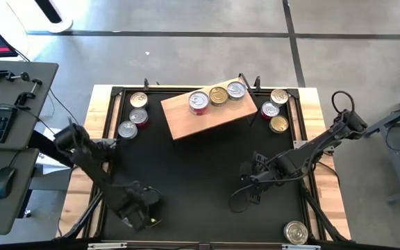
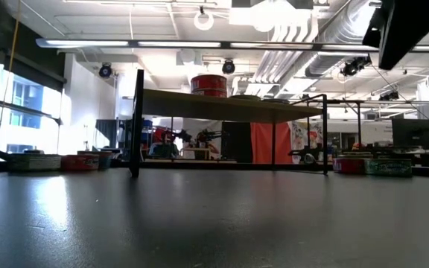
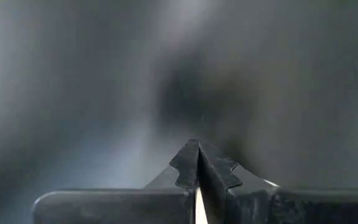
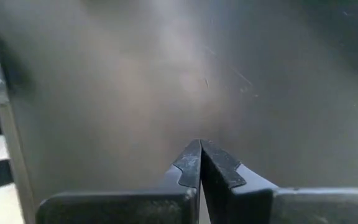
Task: Stack canned seafood by type on shelf
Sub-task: Put the bottom left blue and red tuna can on the shelf
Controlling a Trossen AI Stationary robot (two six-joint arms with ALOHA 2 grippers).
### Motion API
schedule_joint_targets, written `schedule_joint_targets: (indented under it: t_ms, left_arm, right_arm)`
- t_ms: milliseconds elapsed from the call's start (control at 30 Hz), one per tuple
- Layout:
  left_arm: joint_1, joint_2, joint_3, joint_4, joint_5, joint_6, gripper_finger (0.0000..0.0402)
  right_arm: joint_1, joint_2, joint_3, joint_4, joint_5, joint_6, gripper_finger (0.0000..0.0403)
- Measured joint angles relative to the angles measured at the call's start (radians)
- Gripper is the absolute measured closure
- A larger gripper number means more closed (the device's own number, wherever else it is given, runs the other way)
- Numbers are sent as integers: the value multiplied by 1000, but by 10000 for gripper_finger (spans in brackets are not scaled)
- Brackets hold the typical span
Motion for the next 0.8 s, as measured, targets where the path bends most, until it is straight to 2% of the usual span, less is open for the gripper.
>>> schedule_joint_targets:
  t_ms: [133, 267, 367, 500, 600, 667, 800]
  left_arm:
    - [133, 8, 5, 76, -67, 194, 402]
    - [243, 7, 73, 73, -99, 376, 401]
    - [277, 3, 161, 69, -103, 585, 401]
    - [167, 3, 246, -26, 45, 808, 401]
    - [24, 3, 268, -43, 135, 860, 401]
    - [-70, 4, 268, 7, 137, 842, 402]
    - [-198, 7, 269, 195, 8, 803, 402]
  right_arm:
    - [2, -30, 0, 3, 28, 33, 403]
    - [2, -60, 0, 4, 85, 63, 403]
    - [0, -71, 0, 25, 97, 63, 403]
    - [0, -71, 0, 49, 93, 56, 403]
    - [0, -71, 0, 47, 93, 56, 403]
    - [0, -71, 0, 42, 93, 55, 403]
    - [0, -71, 0, 42, 93, 46, 403]
